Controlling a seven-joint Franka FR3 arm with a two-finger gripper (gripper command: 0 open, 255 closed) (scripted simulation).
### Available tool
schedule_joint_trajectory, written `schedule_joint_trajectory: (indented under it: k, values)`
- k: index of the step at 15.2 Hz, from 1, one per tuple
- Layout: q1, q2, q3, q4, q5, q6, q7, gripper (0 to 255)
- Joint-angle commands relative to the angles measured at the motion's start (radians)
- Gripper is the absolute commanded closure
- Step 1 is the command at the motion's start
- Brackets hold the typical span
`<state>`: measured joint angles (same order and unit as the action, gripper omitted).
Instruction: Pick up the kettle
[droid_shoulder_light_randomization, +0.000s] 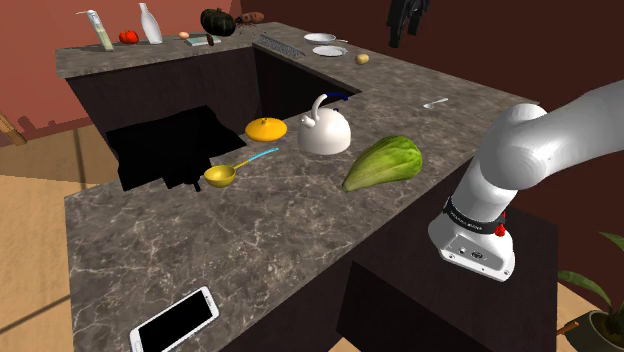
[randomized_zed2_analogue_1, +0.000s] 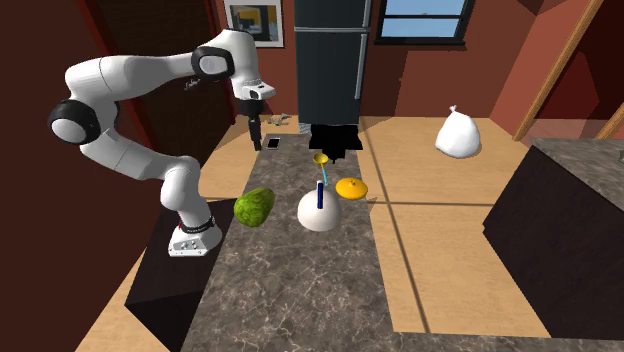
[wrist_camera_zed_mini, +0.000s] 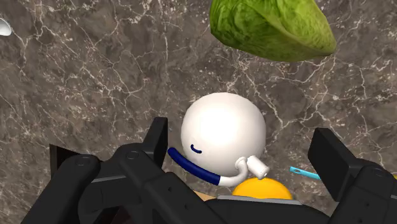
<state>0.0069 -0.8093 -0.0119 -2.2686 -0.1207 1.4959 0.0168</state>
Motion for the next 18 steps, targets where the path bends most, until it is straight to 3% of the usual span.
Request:
schedule_joint_trajectory:
  k: [1,10,18]
  values:
    - [0.0,0.0,0.0,0.0,0.0,0.0,0.0,0]
    - [0.144,0.163,-0.238,-0.09,-0.028,0.33,-0.487,0]
    - [0.319,0.417,-0.43,-0.041,0.076,0.555,-0.958,0]
